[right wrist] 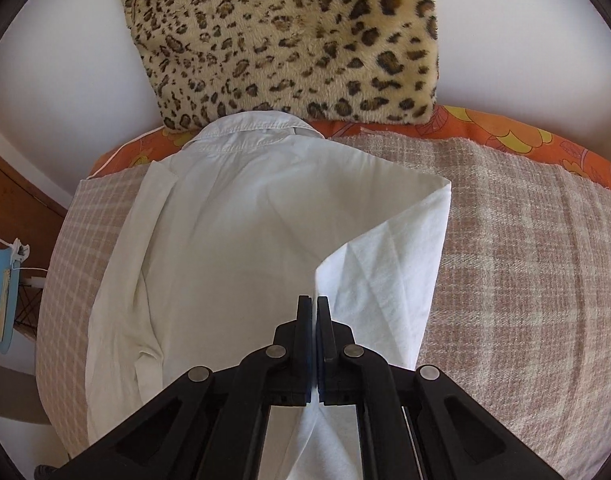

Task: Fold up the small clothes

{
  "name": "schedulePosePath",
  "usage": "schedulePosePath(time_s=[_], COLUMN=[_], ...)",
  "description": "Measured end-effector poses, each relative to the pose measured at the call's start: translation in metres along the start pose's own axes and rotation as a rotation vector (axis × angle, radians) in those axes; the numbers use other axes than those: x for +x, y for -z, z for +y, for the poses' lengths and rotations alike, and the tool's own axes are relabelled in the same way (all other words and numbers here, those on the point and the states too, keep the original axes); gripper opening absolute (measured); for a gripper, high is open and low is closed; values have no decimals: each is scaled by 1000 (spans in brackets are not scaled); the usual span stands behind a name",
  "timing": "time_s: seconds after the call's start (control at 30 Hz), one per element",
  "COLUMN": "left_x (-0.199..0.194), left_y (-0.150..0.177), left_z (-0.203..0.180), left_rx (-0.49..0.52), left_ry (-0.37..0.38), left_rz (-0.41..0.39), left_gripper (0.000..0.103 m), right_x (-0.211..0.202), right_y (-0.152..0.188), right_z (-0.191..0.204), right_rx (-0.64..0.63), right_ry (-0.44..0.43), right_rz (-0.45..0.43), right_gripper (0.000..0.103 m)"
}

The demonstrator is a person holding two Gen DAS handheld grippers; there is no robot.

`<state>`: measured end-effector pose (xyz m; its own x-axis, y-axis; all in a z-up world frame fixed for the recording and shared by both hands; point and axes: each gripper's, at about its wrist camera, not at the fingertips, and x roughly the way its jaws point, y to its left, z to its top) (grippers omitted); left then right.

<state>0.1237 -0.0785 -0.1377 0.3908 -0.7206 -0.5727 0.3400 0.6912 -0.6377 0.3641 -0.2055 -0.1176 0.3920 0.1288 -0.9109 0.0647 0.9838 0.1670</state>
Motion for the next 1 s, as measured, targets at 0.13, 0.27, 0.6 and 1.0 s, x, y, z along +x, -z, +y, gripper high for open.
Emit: schedulePosePath(time_s=[0.13, 0.27, 0.6, 1.0], left_x=[12, -2, -25, -40], left_y=[11, 15, 47, 60], left_z=[-1, 2, 35, 31], left_rx=[31, -47, -224, -159], left_ry=[41, 137, 183, 120], left_rz=[31, 11, 10, -4], left_gripper=[1, 1, 0, 0], right_x=[-4, -6, 34, -67], right_y=[-3, -6, -2, 34], right_z=[-2, 4, 58, 11], right_rx=[8, -7, -129, -33], right_ry=[14, 17, -15, -106], right_rz=[-13, -15, 35, -136], right_gripper=[0, 0, 5, 40])
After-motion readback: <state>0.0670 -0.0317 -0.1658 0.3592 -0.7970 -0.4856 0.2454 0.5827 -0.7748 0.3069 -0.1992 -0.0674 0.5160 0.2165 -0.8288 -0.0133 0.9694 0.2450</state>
